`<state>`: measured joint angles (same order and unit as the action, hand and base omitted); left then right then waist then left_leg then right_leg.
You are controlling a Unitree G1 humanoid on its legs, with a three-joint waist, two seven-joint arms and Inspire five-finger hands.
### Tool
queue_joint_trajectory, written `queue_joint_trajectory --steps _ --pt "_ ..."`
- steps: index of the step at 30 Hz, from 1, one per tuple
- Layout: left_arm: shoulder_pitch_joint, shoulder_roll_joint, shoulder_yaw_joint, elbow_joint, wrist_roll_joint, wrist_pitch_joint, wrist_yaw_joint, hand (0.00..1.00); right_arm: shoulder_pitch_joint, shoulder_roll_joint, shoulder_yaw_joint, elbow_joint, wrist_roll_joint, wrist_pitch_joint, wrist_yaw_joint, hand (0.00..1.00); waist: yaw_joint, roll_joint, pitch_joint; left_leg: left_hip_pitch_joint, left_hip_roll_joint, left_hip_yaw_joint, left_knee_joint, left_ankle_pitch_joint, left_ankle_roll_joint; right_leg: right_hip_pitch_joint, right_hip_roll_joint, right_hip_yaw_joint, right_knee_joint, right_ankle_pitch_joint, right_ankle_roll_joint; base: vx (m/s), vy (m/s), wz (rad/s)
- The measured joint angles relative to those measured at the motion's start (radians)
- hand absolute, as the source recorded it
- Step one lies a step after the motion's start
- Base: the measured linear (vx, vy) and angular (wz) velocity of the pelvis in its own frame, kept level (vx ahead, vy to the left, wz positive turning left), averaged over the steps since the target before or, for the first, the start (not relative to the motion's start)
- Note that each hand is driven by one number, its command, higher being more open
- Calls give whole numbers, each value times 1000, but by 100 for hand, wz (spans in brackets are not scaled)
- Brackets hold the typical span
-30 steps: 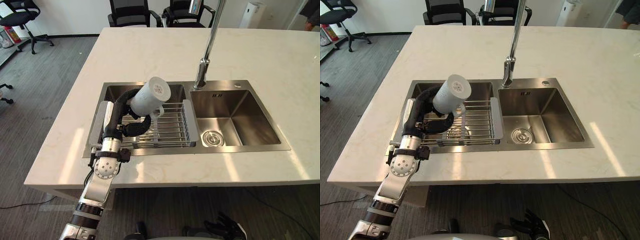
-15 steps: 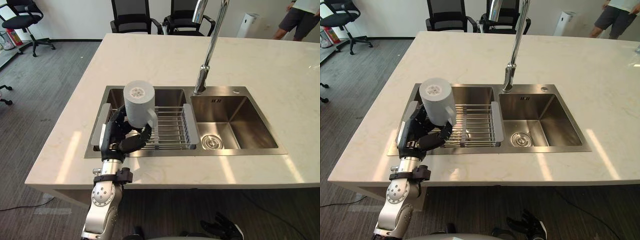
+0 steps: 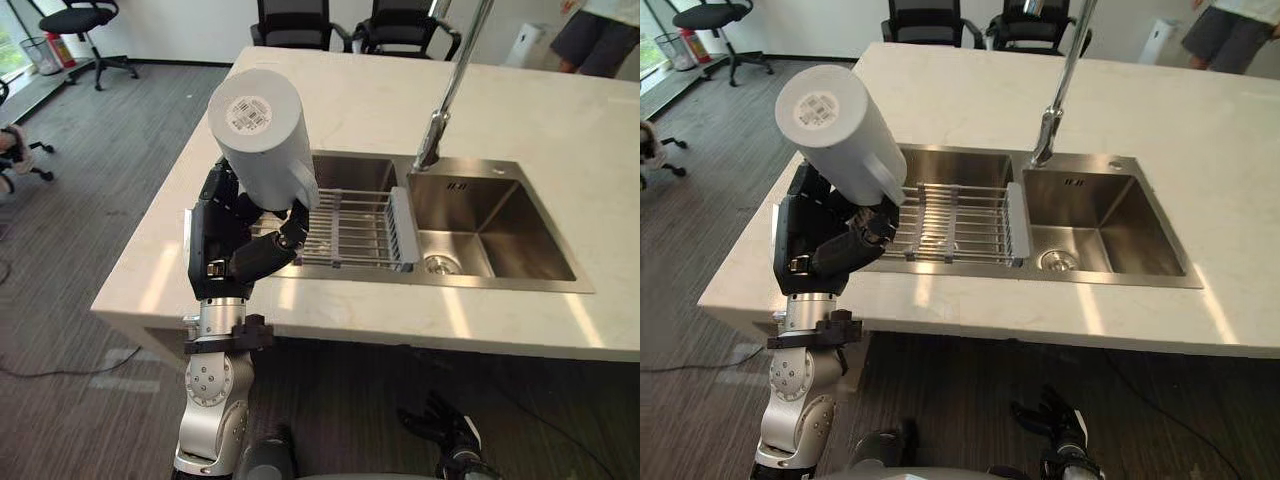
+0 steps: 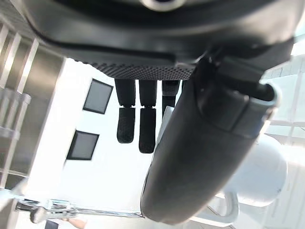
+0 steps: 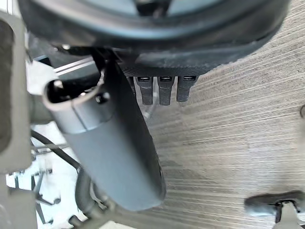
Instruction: Walk over to the sink, pick up the cup, carry it to the dishwasher, place the cup inside the dishwasher, then close the dishwasher door
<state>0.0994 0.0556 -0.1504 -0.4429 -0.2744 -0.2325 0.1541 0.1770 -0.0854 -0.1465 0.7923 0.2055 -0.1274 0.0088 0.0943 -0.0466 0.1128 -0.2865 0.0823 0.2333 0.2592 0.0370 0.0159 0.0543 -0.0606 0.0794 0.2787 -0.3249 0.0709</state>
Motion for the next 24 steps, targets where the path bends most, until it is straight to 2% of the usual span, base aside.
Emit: queue_joint_trajectory --steps 2,3,4,5,6,8,10,12,13,14,15,20,22,24 --pt "8 -8 -23 2 0 10 1 30 -19 -19 0 33 15 0 -19 90 -24 48 27 -12 26 -67 1 46 -17 21 53 -34 -11 19 -32 -273 -133 59" --pt "8 -7 -32 2 0 10 1 30 -19 -21 0 41 23 -1 -21 90 -30 57 30 -14 28 -91 -16 69 -30 22 65 -49 -12 30 -46 -399 -139 99" --pt "4 -2 -49 -6 -1 9 0 30 -17 -21 -7 48 33 -2 -34 90 -53 51 32 -18 28 -113 -55 106 -55 6 65 -115 -18 52 -64 -326 -110 97" --pt "4 -2 -63 -18 -1 9 -1 30 -8 -20 -6 43 37 -2 -44 90 -59 51 35 -32 39 -77 41 46 -21 -1 63 -141 -15 63 -73 -368 -114 91" --pt "4 -3 -73 -27 -1 9 -2 30 3 -21 -6 35 39 -2 -54 90 -59 50 36 -31 51 -56 111 -1 -5 -5 61 -150 -13 70 -76 -249 -65 56" --pt "-4 -13 -85 -45 -1 2 -9 30 42 -29 -5 -3 39 -2 -60 90 -70 45 37 21 98 -34 281 -152 -24 -23 41 -185 0 93 -76 -253 8 50" --pt "-14 -22 -99 -46 -1 1 -10 30 55 -31 -6 -20 40 -2 -61 90 -87 47 33 72 126 -44 329 -205 -32 -35 22 -212 7 102 -63 -191 81 52" --pt "-15 -29 -133 -35 -1 -4 -12 30 70 -33 -9 -22 40 -9 -63 90 -95 61 0 176 133 -63 218 -237 -74 -75 1 -230 -1 117 -35 -231 208 44" --pt "-20 -34 -148 -16 0 -9 -15 30 71 -36 -23 -20 40 -9 -62 90 -97 89 -19 246 122 -68 46 -262 -115 -93 -1 -242 -12 126 -21 -193 284 32" --pt "-26 -19 -148 6 0 -10 -16 30 59 -17 -25 8 40 -7 -64 90 -98 70 -20 262 93 -62 -5 -228 -118 -99 -26 -238 -8 137 -11 -159 277 30" --pt "-31 3 -153 37 0 -10 -16 30 61 -1 -23 15 40 -7 -56 90 -97 53 -21 266 64 -64 -24 -216 -102 -97 -49 -239 -22 159 14 -106 179 20" --pt "-32 37 -135 90 0 -1 -13 30 58 14 -21 37 37 -7 -51 90 -92 37 -24 233 7 -77 20 -213 -57 -84 -102 -242 -51 200 50 -85 167 12" --pt "-32 52 -136 89 0 -1 -15 30 54 14 -21 44 32 -6 -51 90 -92 31 -21 220 -6 -89 30 -213 -51 -84 -104 -222 -44 201 49 -75 89 24" --pt "-32 53 -141 88 0 0 -15 30 61 13 -21 42 27 -6 -52 90 -108 22 -21 207 -24 -142 29 -210 -45 -87 -71 -22 -27 160 -4 -80 46 64"
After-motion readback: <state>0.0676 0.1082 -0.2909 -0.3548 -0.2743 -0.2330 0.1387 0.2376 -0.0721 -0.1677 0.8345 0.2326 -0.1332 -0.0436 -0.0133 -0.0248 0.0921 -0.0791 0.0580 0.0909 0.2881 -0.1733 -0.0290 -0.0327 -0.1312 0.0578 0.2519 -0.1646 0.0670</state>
